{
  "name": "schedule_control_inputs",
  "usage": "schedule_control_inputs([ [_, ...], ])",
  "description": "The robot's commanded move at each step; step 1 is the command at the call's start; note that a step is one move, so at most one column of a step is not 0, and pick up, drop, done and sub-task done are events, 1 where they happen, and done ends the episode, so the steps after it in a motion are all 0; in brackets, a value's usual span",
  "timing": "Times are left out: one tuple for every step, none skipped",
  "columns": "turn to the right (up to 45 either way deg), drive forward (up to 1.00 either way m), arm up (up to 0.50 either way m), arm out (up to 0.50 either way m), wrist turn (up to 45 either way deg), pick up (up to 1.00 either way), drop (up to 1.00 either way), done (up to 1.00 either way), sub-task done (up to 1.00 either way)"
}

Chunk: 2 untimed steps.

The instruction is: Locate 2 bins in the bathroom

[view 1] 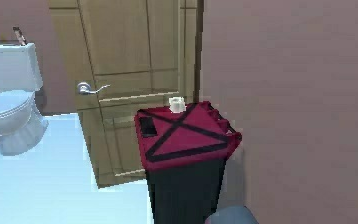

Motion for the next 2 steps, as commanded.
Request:
schedule_control_inputs([
  [-45.0, 0.0, 0.0, 0.0, 0.0, 0.0, 0.0, 0.0, 0.0],
  [-3.0, 0.0, 0.0, 0.0, 0.0, 0.0, 0.0, 0.0, 0.0],
])
